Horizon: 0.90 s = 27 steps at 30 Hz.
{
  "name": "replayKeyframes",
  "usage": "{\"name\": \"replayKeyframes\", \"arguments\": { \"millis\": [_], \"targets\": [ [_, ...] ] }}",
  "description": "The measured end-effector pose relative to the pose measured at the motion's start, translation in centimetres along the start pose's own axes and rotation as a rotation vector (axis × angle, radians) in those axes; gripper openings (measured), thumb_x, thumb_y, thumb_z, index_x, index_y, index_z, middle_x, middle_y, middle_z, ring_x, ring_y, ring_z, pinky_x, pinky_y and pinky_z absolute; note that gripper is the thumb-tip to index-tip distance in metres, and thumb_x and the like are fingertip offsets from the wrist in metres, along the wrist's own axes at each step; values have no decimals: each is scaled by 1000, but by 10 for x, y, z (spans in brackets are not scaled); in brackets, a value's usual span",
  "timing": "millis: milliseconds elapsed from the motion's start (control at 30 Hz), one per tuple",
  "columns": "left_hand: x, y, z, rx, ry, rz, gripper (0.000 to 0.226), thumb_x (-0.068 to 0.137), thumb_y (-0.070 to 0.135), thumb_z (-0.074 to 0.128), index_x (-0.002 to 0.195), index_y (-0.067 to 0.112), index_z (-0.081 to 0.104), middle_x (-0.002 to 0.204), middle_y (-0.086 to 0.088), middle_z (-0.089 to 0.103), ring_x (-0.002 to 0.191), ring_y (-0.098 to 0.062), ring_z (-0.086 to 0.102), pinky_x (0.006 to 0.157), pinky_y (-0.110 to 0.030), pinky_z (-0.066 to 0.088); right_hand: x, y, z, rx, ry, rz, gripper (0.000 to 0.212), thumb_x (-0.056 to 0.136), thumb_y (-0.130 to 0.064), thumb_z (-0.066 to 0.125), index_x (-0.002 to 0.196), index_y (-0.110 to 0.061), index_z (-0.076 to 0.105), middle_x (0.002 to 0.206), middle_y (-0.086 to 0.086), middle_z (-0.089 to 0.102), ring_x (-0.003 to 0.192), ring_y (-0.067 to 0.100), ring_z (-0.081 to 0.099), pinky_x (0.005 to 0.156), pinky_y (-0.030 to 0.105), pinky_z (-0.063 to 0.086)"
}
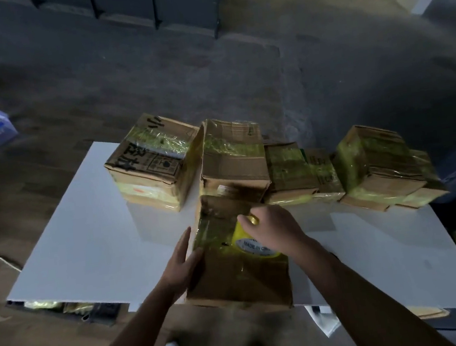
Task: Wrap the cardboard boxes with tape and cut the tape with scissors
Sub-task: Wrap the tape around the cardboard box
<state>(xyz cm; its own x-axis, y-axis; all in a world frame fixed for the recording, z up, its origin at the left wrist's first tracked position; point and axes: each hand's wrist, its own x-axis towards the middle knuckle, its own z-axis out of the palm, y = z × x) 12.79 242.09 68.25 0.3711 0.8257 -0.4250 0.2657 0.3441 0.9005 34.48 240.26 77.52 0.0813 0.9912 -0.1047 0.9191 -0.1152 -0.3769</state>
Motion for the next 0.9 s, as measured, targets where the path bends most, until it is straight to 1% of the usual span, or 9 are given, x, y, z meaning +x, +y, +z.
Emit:
{"name": "replayKeyframes", "arguments": {
  "millis": [100, 200, 300, 367, 467, 533, 667, 767, 900],
  "targets": [
    [5, -3, -3, 640, 131, 223, 73, 98, 25, 47, 154, 22, 0, 161, 2, -1, 149, -23, 8, 119, -44, 18, 7, -21, 13, -54, -39, 65, 48, 97, -45, 43, 57, -19, 32, 56, -2, 35, 53, 14, 37, 52, 27, 24],
    [5, -1, 9, 981, 48, 446, 79, 93, 34, 42, 149, 23, -13, 156, 4, -15, 148, -18, -11, 122, -40, 1, 11, -30, 19, -4, -31, 137, 45, 98, -43, 41, 59, -23, 33, 58, -5, 37, 52, 6, 35, 48, 22, 19],
    [2, -9, 19, 1089, 44, 442, 75, 95, 46, 32, 152, 19, -10, 156, 2, -17, 145, -14, -19, 119, -31, -7, 10, -15, 16, 23, 52, 90, 44, 94, -49, 45, 63, -17, 48, 57, -2, 47, 58, 18, 51, 54, 27, 31],
    [3, -12, 20, 1140, 44, 415, 74, 96, 49, 28, 153, 18, -6, 156, 2, -16, 144, -13, -20, 120, -34, -4, 5, 2, 19, 229, 41, 133, 49, 90, -56, 50, 67, -13, 56, 59, 1, 54, 61, 20, 57, 56, 29, 36],
    [5, -12, 20, 1183, 34, 393, 73, 96, 55, 22, 154, 19, -4, 156, 2, -15, 145, -15, -18, 121, -41, 4, -6, 16, 26, 558, -45, 228, 51, 84, -66, 50, 80, -19, 70, 75, -4, 67, 69, 7, 63, 63, 27, 45],
    [5, -12, 21, 1222, 31, 378, 74, 96, 57, 18, 154, 18, -5, 156, 1, -15, 146, -17, -18, 120, -42, 4, -10, 20, 30, 637, -53, 208, 50, 79, -68, 47, 82, -24, 71, 77, -7, 68, 67, -2, 62, 60, 16, 45],
    [4, -10, 22, 1243, 36, 386, 74, 95, 56, 17, 154, 14, 3, 160, -5, -5, 148, -21, -10, 119, -45, 3, -10, 24, 27, 525, 27, 157, 48, 87, -59, 55, 65, -17, 64, 56, -8, 55, 52, 7, 52, 54, 27, 40],
    [5, -10, 22, 1318, 51, 383, 76, 91, 58, 7, 154, 15, 0, 159, -5, -10, 148, -21, -12, 118, -46, 1, -13, 38, 17, 331, 125, 83, 52, 90, -45, 60, 46, -25, 42, 39, -7, 36, 38, 6, 33, 45, 23, 29],
    [5, -5, 26, 1363, 56, 345, 76, 91, 54, 5, 154, 12, 2, 161, -8, -6, 149, -24, -8, 118, -50, 0, -17, 41, 12, 69, 190, 58, 58, 90, -43, 60, 50, -28, 20, 43, -9, 20, 39, 3, 23, 42, 20, 21]
  ]
}}
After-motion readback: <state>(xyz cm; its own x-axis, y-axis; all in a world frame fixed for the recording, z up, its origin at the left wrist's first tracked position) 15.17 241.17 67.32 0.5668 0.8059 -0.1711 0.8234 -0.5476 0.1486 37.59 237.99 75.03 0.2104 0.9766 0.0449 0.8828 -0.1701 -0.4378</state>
